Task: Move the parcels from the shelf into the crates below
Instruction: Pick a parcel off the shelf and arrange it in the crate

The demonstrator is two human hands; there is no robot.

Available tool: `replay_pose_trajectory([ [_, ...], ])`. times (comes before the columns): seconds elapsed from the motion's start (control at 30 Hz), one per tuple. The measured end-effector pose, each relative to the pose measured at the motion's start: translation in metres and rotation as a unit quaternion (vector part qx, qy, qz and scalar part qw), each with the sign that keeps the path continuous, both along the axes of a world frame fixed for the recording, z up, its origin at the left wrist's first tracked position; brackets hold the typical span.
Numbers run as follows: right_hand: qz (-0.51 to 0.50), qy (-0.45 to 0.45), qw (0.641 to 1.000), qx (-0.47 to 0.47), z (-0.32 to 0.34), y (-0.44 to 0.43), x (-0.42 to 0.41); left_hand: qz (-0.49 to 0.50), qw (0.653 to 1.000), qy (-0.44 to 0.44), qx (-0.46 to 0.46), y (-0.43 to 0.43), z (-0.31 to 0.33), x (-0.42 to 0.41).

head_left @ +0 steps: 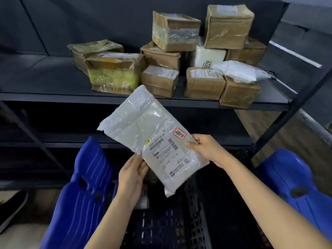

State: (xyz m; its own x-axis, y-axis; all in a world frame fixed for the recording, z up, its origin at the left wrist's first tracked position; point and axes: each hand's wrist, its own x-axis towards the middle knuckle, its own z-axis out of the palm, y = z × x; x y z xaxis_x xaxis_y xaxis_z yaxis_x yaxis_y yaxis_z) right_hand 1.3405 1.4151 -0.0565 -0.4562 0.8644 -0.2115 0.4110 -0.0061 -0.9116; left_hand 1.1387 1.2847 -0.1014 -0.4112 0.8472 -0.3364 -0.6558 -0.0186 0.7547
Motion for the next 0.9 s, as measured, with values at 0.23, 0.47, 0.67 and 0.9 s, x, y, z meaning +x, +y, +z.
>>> replay_pose_trajectory([
  [0.23, 0.112, -0.046, 0.991, -0.050, -0.033, 0.015, 0.014, 0.115, 0.993, -0.005, 0.001, -0.002, 0.003, -0.049],
  [0.47, 0.149, -0.059, 0.983, -0.089, -0.061, 0.032, 0.038, 0.178, 0.983, -0.030, -0.029, -0.020, -0.011, -0.024],
  [0.67, 0.147, -0.077, 0.983, -0.073, -0.070, 0.038, 0.037, 0.201, 0.977, -0.039, -0.061, -0.027, -0.022, -0.020],
  [0.9, 0.134, -0.093, 0.984, -0.068, -0.082, 0.037, 0.027, 0.191, 0.979, -0.023, -0.065, -0.025, -0.033, -0.033],
])
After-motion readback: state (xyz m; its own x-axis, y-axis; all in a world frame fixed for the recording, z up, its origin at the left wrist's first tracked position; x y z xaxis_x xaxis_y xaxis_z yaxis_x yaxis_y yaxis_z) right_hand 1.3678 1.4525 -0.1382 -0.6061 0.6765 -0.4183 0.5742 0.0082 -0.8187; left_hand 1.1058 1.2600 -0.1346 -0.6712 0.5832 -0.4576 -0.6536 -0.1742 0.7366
